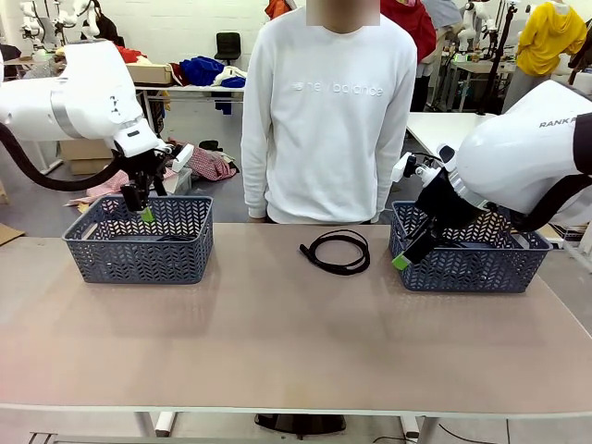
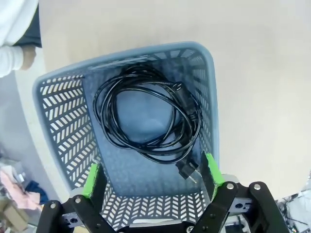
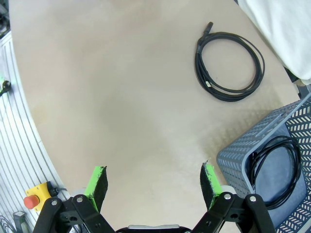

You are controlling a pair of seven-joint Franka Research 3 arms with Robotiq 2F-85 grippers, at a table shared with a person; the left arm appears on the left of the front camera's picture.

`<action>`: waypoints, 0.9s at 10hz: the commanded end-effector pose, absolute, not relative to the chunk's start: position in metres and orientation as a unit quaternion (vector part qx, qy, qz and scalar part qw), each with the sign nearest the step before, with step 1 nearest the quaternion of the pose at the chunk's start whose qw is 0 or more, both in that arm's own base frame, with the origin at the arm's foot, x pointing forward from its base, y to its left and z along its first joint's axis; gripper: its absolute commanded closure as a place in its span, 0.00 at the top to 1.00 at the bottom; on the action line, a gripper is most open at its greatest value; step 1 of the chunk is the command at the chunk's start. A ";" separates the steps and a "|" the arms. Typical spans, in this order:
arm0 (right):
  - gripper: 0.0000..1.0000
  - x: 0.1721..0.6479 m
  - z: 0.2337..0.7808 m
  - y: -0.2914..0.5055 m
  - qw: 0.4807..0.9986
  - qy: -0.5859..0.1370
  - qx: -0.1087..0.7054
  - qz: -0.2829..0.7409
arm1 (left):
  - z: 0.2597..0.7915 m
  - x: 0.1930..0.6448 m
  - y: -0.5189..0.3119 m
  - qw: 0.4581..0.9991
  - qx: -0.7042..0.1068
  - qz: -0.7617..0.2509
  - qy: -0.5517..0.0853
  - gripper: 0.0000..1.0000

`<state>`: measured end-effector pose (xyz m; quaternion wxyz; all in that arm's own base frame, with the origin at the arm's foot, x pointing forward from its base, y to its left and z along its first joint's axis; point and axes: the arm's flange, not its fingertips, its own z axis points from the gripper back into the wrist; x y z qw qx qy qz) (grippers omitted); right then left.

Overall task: Organize the cables according to human instructions.
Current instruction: Pick up a bundle of cables and place it in the basket indicated by the human.

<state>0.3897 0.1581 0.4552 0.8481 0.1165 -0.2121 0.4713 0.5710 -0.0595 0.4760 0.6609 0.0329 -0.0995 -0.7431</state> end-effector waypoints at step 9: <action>1.00 0.390 0.455 0.158 0.849 -0.213 0.117 0.470 | 0.476 0.569 -0.076 0.695 0.016 -0.709 -0.120 0.98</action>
